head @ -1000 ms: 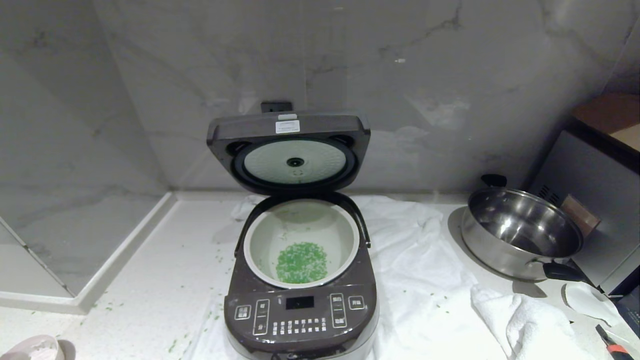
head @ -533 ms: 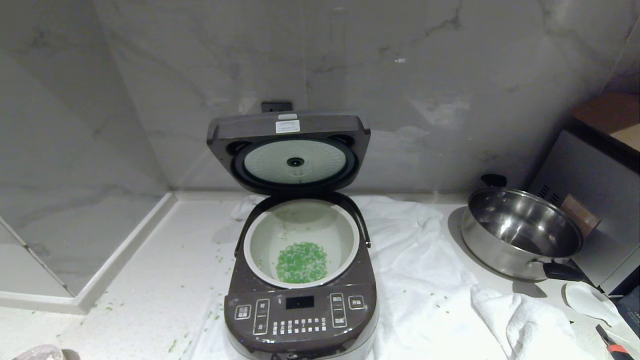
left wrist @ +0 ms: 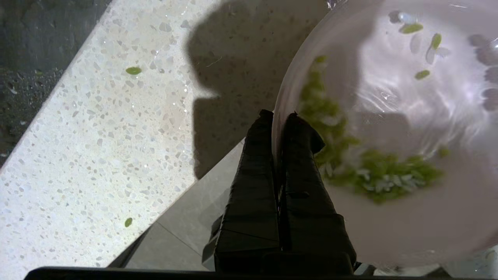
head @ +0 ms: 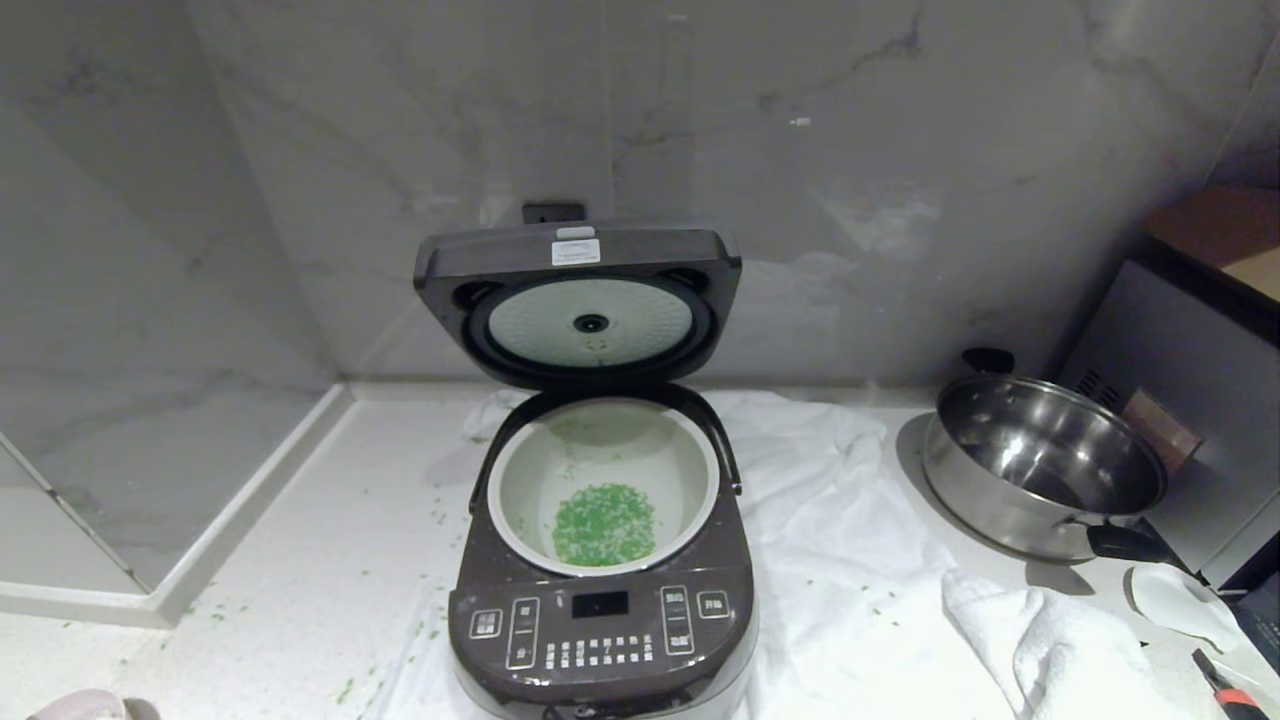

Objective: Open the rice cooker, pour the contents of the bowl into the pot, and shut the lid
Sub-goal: Pick up the bowl on the table

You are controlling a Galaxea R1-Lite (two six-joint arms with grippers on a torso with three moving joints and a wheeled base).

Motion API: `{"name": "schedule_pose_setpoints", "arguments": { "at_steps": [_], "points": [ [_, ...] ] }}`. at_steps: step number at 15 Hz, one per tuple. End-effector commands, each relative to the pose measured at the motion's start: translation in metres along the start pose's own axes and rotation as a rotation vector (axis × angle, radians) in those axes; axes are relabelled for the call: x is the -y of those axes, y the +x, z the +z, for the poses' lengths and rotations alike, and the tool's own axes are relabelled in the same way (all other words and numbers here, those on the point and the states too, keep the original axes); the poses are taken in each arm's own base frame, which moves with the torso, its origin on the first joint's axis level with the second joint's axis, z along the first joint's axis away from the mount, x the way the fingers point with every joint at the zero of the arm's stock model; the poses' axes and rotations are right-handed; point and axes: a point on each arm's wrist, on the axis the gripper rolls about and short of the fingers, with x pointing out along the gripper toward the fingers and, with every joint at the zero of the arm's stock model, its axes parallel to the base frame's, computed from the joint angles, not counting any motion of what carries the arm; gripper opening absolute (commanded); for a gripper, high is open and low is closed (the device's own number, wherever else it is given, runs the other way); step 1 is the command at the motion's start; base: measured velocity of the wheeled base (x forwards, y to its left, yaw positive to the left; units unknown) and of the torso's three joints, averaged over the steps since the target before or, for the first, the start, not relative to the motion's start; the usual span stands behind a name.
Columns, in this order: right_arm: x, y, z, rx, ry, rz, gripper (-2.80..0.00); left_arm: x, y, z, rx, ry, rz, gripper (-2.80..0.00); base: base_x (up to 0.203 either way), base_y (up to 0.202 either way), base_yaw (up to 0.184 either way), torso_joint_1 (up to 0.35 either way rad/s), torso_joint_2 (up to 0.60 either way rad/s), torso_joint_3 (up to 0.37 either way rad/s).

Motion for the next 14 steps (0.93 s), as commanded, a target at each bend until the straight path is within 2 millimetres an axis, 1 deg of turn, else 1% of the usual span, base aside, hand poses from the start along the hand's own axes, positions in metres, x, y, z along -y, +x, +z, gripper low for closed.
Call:
{"name": "schedule_pose_setpoints", "arguments": {
  "at_steps": [1, 6, 11, 14],
  "points": [
    [0.000, 0.000, 0.000, -0.002, 0.000, 0.000, -2.80, 0.010, 0.001, -0.004, -0.020, 0.024, -0.024, -2.80, 0.000, 0.000, 0.000, 0.000, 0.00, 0.000],
    [0.000, 0.000, 0.000, -0.003, 0.000, 0.000, -2.80, 0.030, 0.001, -0.004, -0.038, 0.006, -0.059, -2.80, 0.000, 0.000, 0.000, 0.000, 0.00, 0.000],
    [0.000, 0.000, 0.000, -0.003, 0.000, 0.000, -2.80, 0.042, 0.000, -0.004, -0.039, 0.041, -0.078, -2.80, 0.000, 0.000, 0.000, 0.000, 0.00, 0.000],
    [0.000, 0.000, 0.000, -0.002, 0.000, 0.000, -2.80, 0.058, -0.001, -0.009, -0.058, 0.094, -0.106, -2.80, 0.000, 0.000, 0.000, 0.000, 0.00, 0.000]
  ]
}}
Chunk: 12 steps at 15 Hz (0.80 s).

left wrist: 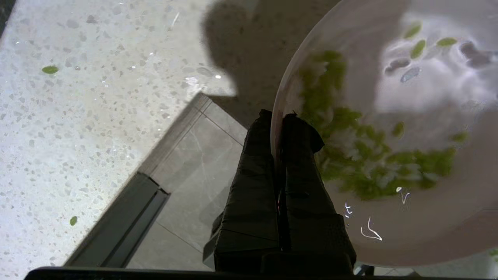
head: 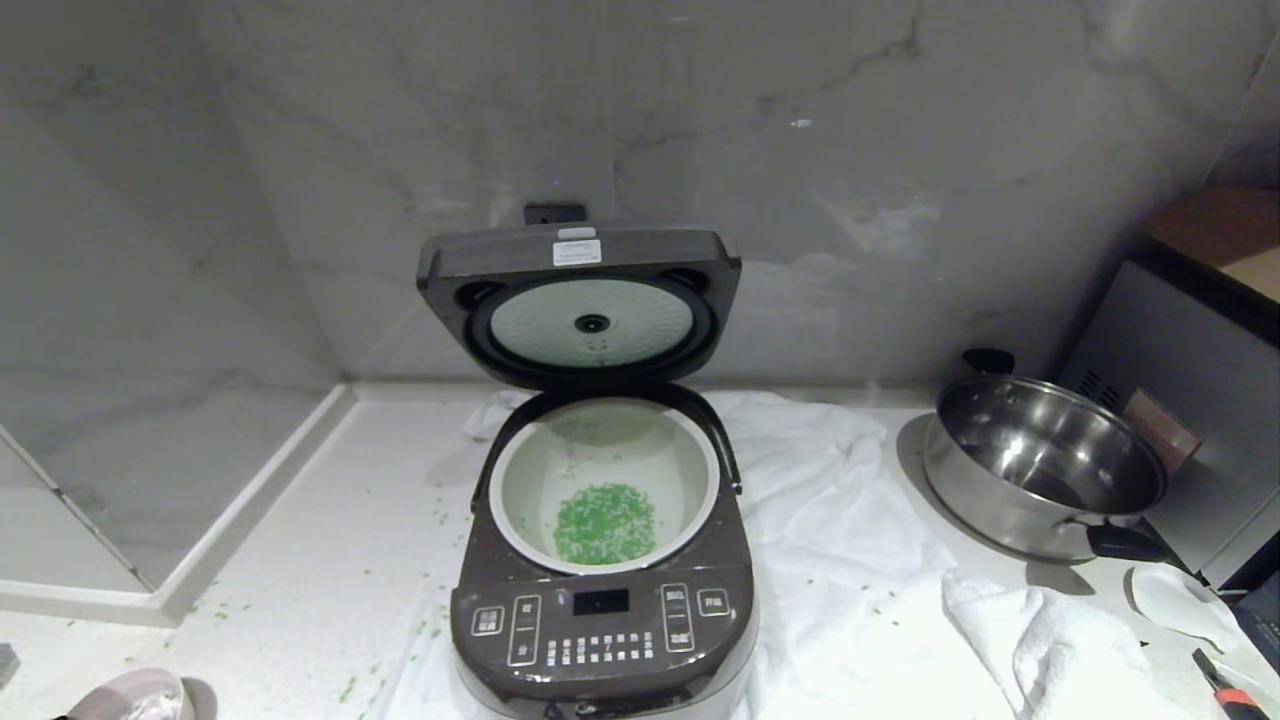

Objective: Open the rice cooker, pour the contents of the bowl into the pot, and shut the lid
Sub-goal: Pick up the bowl on the table, then pour the water from the bowl into the rice cooker

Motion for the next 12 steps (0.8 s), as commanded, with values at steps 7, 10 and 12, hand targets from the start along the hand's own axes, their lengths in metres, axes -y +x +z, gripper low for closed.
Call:
{"name": "schedule_pose_setpoints", "arguments": {
  "at_steps": [7, 10, 12],
  "points": [
    [0.000, 0.000, 0.000, -0.002, 0.000, 0.000, -2.80, 0.052, -0.002, -0.004, -0.027, 0.070, -0.081, -2.80, 0.000, 0.000, 0.000, 0.000, 0.00, 0.000],
    [0.000, 0.000, -0.001, -0.004, -0.014, 0.011, -2.80, 0.066, -0.006, -0.005, -0.023, 0.090, -0.103, -2.80, 0.000, 0.000, 0.000, 0.000, 0.00, 0.000],
    [0.000, 0.000, -0.001, -0.006, -0.026, 0.009, -2.80, 0.082, -0.011, -0.006, -0.011, 0.094, -0.126, -2.80, 0.000, 0.000, 0.000, 0.000, 0.00, 0.000]
  ]
}}
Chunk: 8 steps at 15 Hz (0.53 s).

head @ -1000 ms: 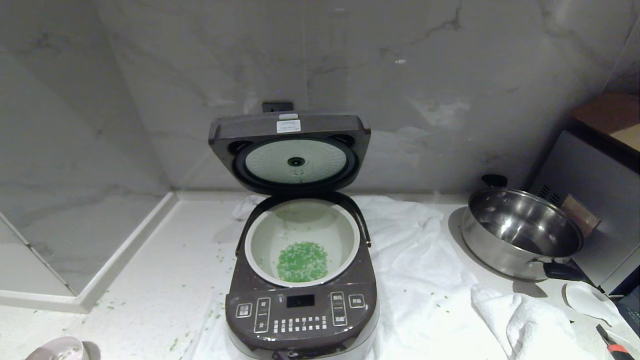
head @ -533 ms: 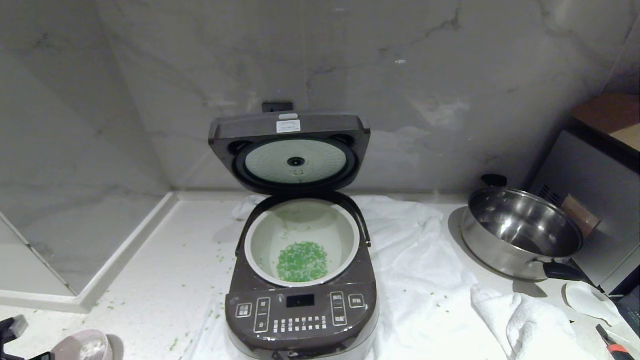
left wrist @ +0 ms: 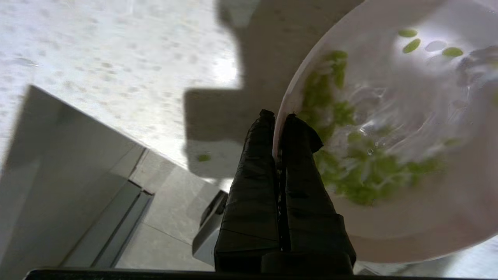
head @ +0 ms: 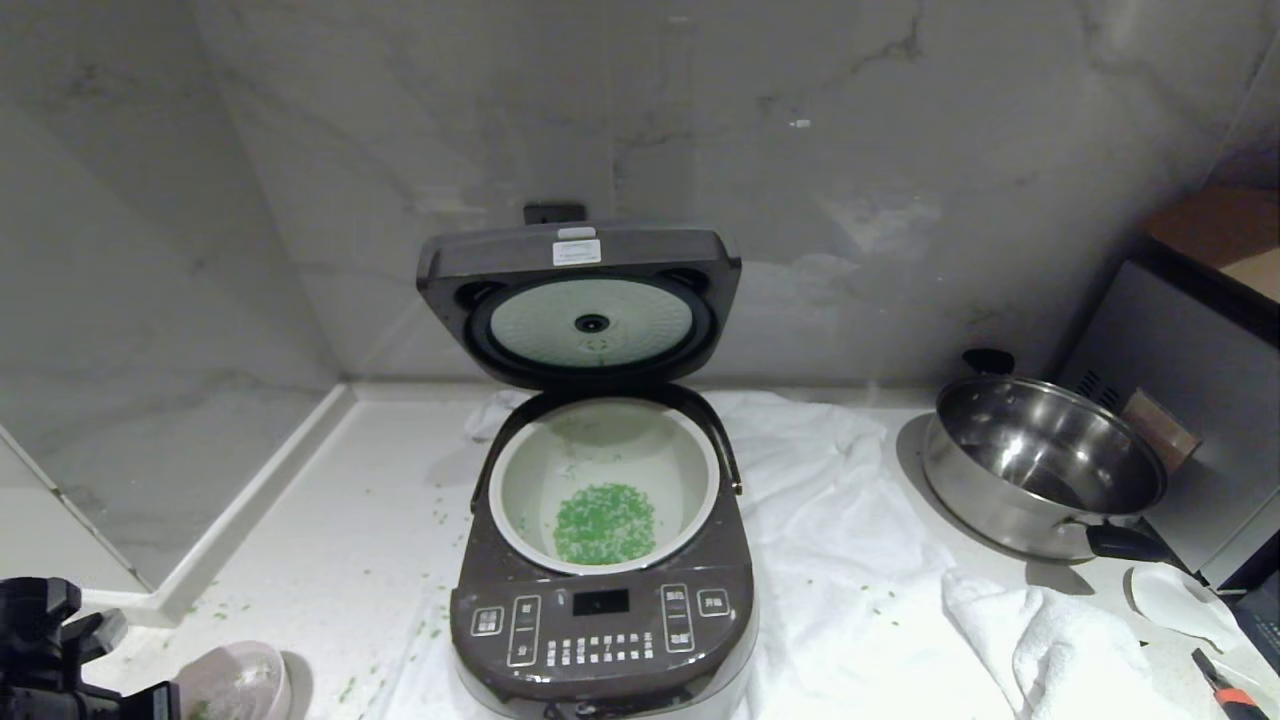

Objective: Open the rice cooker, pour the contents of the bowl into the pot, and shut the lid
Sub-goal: Pour the water from the bowl into the rice cooker

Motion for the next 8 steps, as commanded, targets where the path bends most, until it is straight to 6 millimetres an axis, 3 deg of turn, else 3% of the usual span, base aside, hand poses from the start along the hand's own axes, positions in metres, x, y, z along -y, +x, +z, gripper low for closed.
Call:
{"name": "schedule_pose_setpoints", "arguments": {
  "at_steps": [1, 8],
  "points": [
    [0.000, 0.000, -0.001, -0.003, 0.011, -0.004, -2.80, 0.018, -0.004, 0.001, 0.023, 0.025, -0.023, -2.80, 0.000, 0.000, 0.000, 0.000, 0.00, 0.000],
    [0.000, 0.000, 0.000, -0.005, 0.011, -0.002, -2.80, 0.041, -0.009, 0.006, 0.050, 0.053, -0.058, -2.80, 0.000, 0.000, 0.000, 0.000, 0.00, 0.000]
  ]
}}
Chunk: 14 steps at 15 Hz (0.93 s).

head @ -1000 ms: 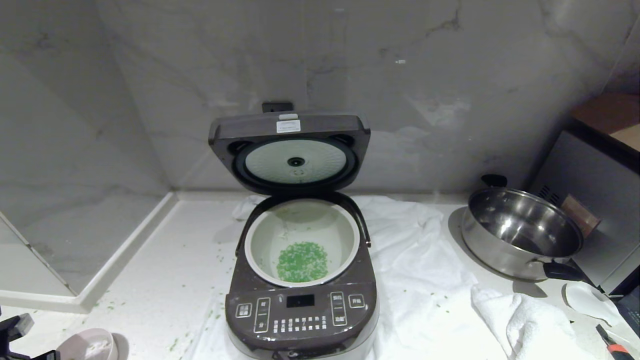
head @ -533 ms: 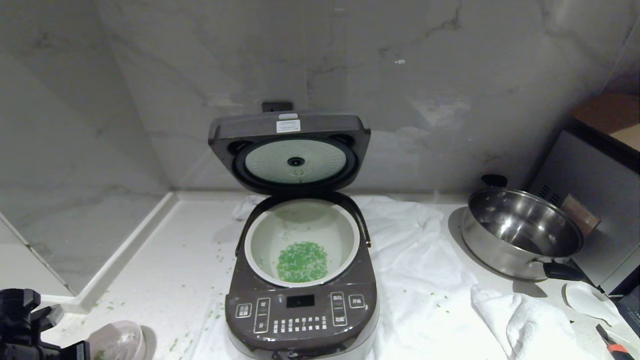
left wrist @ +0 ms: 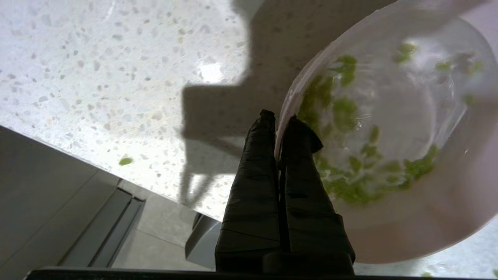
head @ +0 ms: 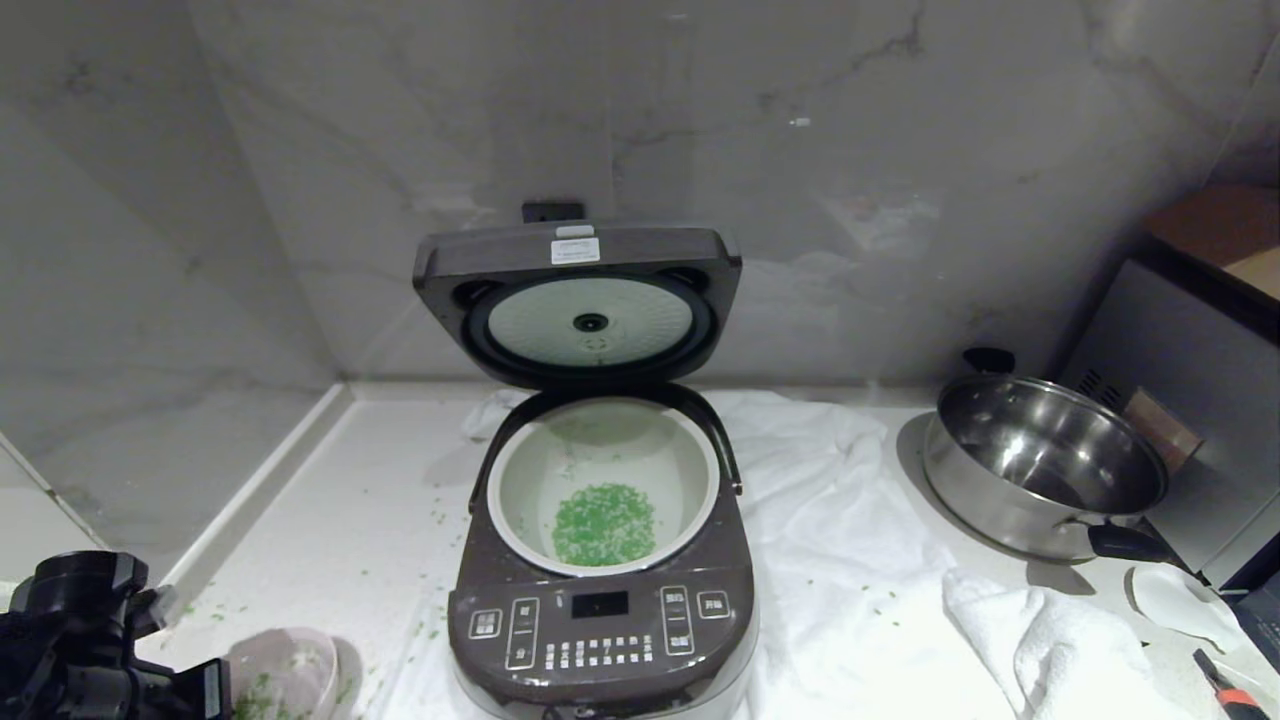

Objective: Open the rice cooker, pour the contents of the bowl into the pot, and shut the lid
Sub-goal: Pour the water from the bowl into the rice cooker

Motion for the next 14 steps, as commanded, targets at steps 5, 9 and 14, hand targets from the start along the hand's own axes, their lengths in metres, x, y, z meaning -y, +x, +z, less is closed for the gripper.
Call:
{"name": "schedule_pose_setpoints", "arguments": {
  "at_steps": [5, 9, 14],
  "points": [
    [0.000, 0.000, 0.000, 0.000, 0.000, 0.000, -2.80, 0.022, -0.013, 0.003, 0.053, 0.040, -0.039, -2.80, 0.000, 0.000, 0.000, -0.001, 0.01, 0.003],
    [0.000, 0.000, 0.000, 0.000, -0.003, 0.002, -2.80, 0.035, -0.026, 0.016, 0.043, 0.029, -0.057, -2.80, 0.000, 0.000, 0.000, 0.000, 0.00, 0.000],
    [-0.001, -0.007, 0.056, 0.015, 0.109, 0.116, -2.80, 0.044, -0.041, 0.038, 0.055, 0.030, -0.063, -2.80, 0.000, 0.000, 0.000, 0.000, 0.00, 0.000]
  ]
}}
